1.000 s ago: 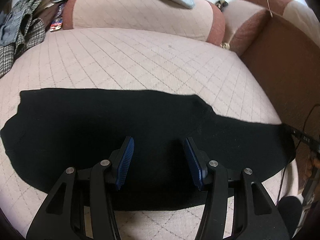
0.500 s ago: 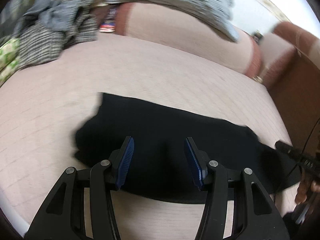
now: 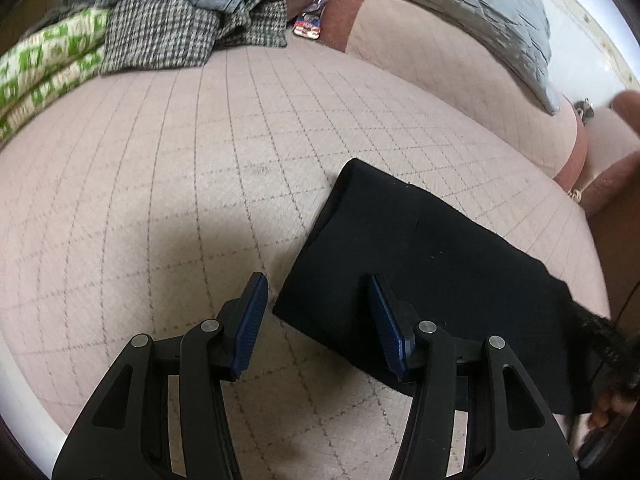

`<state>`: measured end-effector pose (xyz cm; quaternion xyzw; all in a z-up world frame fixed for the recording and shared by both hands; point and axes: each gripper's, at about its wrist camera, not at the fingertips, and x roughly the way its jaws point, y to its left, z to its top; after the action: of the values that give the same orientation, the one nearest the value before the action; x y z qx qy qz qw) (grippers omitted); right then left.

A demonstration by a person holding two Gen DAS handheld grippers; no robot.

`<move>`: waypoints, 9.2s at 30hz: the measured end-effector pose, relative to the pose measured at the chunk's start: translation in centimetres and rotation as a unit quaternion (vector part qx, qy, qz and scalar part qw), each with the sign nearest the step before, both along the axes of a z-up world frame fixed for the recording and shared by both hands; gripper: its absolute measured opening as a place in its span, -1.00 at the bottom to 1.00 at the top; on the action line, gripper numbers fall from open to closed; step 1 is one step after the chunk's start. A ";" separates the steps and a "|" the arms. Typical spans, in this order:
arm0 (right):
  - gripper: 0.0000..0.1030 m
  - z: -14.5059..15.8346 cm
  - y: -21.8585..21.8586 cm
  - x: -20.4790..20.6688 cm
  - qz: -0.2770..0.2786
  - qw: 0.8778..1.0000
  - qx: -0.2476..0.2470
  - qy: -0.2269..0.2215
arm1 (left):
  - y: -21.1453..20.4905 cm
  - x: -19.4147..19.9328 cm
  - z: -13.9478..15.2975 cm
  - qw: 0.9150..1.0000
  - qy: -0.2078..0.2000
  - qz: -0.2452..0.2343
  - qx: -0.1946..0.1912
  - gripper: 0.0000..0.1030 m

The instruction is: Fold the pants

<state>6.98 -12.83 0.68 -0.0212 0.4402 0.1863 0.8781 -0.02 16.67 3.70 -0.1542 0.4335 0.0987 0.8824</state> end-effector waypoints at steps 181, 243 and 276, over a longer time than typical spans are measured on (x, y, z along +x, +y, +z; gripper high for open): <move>0.17 2.9 0.0 -7.5 -0.009 0.999 0.004 -0.050 | -15.1 -1.5 3.2 0.975 -0.002 -0.220 0.017 -0.35; 0.32 2.2 22.4 5.1 0.256 0.966 0.015 -0.019 | 0.0 -3.8 -0.2 0.994 -0.028 0.020 -0.104 0.13; -0.89 6.0 -2.8 -3.9 0.015 0.988 0.138 -0.068 | -20.8 -3.1 2.5 0.926 -0.094 -0.365 -0.025 -0.66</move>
<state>3.12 -15.65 6.72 0.0808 0.3492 0.2569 0.8975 -3.09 -4.12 6.23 -0.0157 0.3775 -0.2563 0.8897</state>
